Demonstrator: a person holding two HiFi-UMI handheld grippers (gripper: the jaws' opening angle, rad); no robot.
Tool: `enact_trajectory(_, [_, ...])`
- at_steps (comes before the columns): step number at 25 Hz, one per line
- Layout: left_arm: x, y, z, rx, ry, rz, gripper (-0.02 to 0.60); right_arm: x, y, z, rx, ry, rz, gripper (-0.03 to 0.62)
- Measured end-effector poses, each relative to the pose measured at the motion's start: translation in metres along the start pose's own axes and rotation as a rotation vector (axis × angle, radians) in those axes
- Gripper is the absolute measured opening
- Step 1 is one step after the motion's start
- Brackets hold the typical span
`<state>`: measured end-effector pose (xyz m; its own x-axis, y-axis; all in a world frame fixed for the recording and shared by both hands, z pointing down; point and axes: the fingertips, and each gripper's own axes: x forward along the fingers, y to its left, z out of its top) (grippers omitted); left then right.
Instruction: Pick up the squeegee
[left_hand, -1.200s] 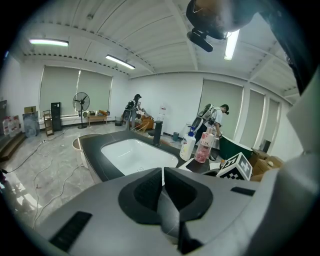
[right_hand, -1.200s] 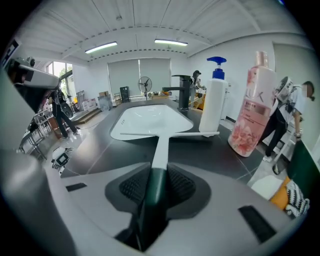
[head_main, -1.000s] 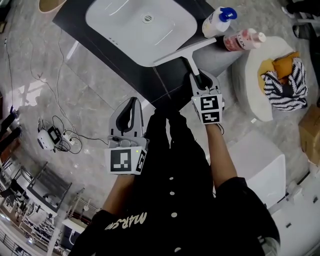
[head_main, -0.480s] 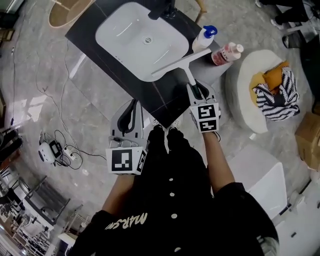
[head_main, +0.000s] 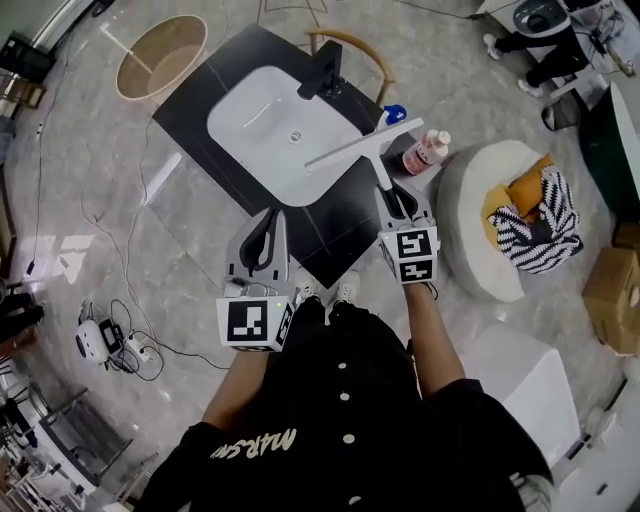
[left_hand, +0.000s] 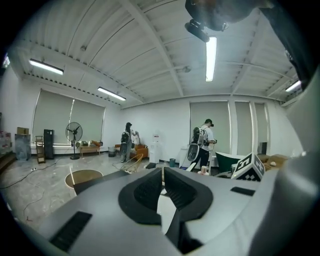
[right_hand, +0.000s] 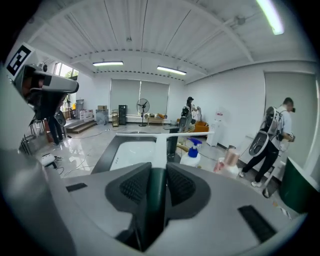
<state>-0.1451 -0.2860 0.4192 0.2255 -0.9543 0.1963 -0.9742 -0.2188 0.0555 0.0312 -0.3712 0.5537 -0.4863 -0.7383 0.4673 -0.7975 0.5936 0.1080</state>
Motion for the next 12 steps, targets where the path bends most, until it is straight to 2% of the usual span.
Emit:
enact_trajectory(7, [0.009, 0.0, 0.05, 0.037, -0.109, -0.006, 0.02, -0.017, -0.015, 0.08, -0.046, -0.148, -0.02, 0.087])
enact_trajectory(12, [0.013, 0.01, 0.078, 0.064, -0.144, 0.004, 0.02, -0.039, -0.019, 0.133, -0.067, -0.255, -0.029, 0.087])
